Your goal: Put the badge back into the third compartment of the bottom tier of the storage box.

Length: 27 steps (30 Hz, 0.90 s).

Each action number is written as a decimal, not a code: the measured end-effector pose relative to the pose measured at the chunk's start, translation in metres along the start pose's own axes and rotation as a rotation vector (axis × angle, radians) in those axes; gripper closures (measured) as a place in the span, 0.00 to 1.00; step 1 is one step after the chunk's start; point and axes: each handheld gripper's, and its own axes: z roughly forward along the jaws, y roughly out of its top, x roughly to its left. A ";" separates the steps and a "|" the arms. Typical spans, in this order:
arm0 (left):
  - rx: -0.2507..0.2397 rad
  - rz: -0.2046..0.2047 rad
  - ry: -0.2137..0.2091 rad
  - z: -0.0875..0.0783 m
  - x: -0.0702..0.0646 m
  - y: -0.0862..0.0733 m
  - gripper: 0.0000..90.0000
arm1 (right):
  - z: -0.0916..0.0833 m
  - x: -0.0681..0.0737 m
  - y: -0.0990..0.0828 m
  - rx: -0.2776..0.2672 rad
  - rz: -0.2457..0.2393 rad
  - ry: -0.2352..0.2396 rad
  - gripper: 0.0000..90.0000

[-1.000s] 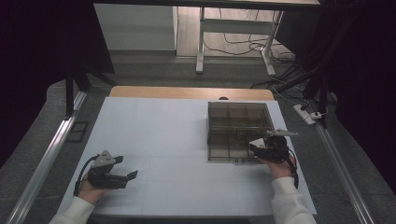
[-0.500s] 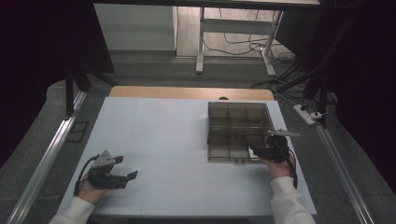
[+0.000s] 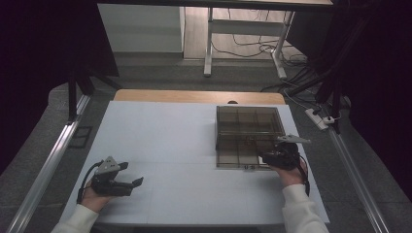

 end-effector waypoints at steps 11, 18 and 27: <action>0.000 -0.001 0.002 0.000 0.000 0.000 0.14 | -0.005 0.004 -0.004 -0.045 -0.075 0.061 0.31; 0.002 -0.001 0.004 0.000 0.000 0.000 0.14 | -0.014 0.003 -0.012 -0.067 -0.121 0.111 0.31; 0.013 -0.023 -0.003 0.002 0.002 0.001 0.14 | -0.026 0.008 -0.033 -0.120 -0.215 0.161 0.31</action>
